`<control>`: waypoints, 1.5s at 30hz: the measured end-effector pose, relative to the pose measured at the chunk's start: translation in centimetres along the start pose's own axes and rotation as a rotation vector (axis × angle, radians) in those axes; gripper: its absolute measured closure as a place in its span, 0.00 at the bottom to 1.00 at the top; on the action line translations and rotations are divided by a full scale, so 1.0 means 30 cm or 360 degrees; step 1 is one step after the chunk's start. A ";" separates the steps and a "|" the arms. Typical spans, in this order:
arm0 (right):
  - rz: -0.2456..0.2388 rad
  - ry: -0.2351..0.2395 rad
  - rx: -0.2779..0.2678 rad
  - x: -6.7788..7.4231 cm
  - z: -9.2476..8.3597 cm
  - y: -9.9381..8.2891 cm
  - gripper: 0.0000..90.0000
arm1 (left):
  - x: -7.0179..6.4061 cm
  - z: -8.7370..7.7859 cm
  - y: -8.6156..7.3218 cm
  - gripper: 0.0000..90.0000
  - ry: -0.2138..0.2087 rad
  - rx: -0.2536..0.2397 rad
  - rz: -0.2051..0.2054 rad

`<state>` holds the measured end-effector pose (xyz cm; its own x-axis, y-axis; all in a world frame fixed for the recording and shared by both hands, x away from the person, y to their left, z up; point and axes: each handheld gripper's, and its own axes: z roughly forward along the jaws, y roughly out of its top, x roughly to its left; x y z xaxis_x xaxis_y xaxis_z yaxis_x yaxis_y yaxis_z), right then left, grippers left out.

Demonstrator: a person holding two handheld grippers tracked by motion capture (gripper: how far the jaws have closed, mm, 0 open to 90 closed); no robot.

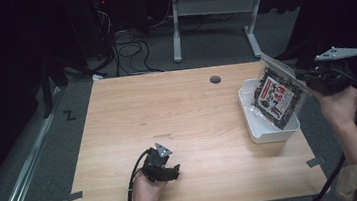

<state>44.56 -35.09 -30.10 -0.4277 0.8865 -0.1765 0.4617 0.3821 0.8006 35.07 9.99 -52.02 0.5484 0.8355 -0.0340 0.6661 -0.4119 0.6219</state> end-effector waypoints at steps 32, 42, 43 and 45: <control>0.0090 -0.0227 -0.0008 -0.068 -0.018 -0.049 0.60 | -0.003 0.010 -0.001 0.35 -0.0006 0.0024 0.0006; 0.0071 -0.0233 -0.0051 -0.059 -0.026 -0.057 0.59 | -0.004 0.012 -0.001 0.35 -0.0006 0.0028 0.0011; 0.0064 -0.0234 -0.0052 -0.057 -0.028 -0.057 0.59 | -0.005 0.011 -0.001 0.35 -0.0006 0.0026 0.0011; 0.0052 -0.0232 -0.0061 -0.047 -0.028 -0.057 0.59 | -0.006 0.008 -0.001 0.35 -0.0005 0.0020 0.0012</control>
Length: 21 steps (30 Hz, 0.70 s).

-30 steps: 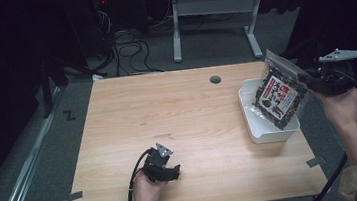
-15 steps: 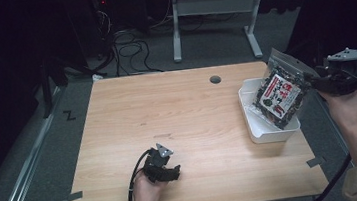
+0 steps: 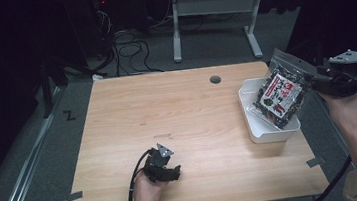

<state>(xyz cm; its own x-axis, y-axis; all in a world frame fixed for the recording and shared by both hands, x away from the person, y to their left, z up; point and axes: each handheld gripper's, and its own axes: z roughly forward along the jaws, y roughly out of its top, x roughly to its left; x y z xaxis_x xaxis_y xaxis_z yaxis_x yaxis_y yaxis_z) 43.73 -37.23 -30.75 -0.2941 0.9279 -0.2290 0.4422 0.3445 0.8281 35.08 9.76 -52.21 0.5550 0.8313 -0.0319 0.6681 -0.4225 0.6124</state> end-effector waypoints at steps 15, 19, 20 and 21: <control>-0.0067 0.0250 0.0017 0.111 0.007 -0.029 0.61 | -0.003 0.000 0.001 0.35 -0.0009 -0.0001 0.0002; -0.0058 0.0344 0.0025 0.146 0.008 -0.048 0.61 | -0.004 -0.005 0.001 0.35 -0.0007 -0.0009 0.0003; -0.0062 0.0370 0.0025 0.155 0.009 -0.055 0.61 | -0.004 -0.006 0.000 0.35 -0.0007 -0.0012 0.0000; -0.0058 0.0395 0.0033 0.166 0.008 -0.061 0.61 | -0.003 -0.006 0.000 0.35 -0.0008 -0.0012 0.0000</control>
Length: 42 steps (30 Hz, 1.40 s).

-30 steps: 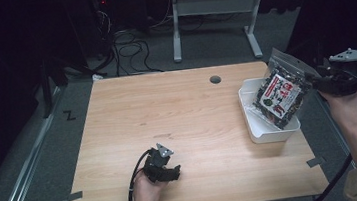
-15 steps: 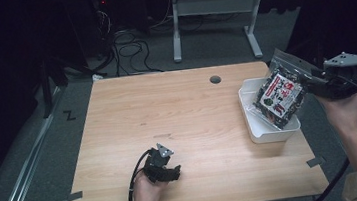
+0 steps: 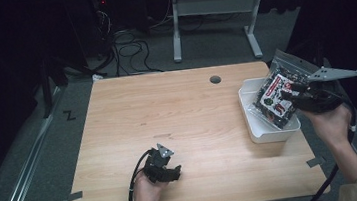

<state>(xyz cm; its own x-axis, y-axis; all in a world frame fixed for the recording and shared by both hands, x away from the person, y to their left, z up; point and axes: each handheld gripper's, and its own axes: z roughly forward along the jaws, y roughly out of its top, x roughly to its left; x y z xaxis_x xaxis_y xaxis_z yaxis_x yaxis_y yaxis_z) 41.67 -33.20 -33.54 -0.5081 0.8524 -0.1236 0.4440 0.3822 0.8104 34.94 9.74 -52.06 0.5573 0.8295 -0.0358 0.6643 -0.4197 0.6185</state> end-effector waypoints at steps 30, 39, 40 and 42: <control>-0.0043 0.0445 0.0011 0.257 0.083 -0.207 0.61 | -0.006 -0.009 0.000 0.35 -0.0007 -0.0029 0.0002; -0.0050 0.0513 0.0044 0.305 0.113 -0.246 0.60 | -0.009 -0.011 0.000 0.35 -0.0009 -0.0034 0.0008; -0.0053 0.0520 0.0046 0.310 0.117 -0.250 0.60 | -0.008 -0.011 0.000 0.35 -0.0010 -0.0034 0.0007; -0.0050 0.0535 0.0055 0.319 0.126 -0.257 0.60 | -0.009 -0.008 0.001 0.35 -0.0010 -0.0030 0.0008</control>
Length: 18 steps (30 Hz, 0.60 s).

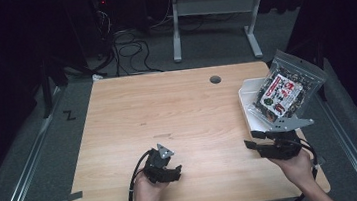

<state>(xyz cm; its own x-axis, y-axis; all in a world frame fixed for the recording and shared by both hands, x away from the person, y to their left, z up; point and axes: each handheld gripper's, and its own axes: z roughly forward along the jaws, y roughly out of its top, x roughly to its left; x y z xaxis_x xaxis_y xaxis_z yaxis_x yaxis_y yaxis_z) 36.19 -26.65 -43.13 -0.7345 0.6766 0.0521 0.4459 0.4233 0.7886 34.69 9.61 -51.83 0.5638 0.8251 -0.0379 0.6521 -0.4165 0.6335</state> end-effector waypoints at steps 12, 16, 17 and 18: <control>0.0004 0.0059 0.0030 0.030 0.058 -0.021 0.59 | -0.001 -0.002 0.000 0.35 0.0000 -0.0003 0.0004; -0.0009 0.0073 0.0042 0.043 0.068 -0.021 0.58 | 0.000 -0.007 -0.001 0.35 0.0001 -0.0012 0.0002; -0.0017 0.0076 0.0045 0.045 0.072 -0.020 0.58 | 0.000 -0.006 0.000 0.35 0.0001 -0.0012 0.0001; -0.0023 0.0079 0.0048 0.048 0.076 -0.019 0.58 | 0.000 -0.005 0.000 0.35 0.0001 -0.0012 0.0000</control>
<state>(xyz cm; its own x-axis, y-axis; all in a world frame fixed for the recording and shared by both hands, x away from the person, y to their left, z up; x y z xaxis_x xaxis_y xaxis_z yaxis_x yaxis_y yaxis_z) 36.05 -24.54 -44.92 -0.7653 0.6397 0.0716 0.4495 0.4514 0.7708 34.62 9.67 -51.72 0.5637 0.8252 -0.0374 0.6482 -0.4138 0.6393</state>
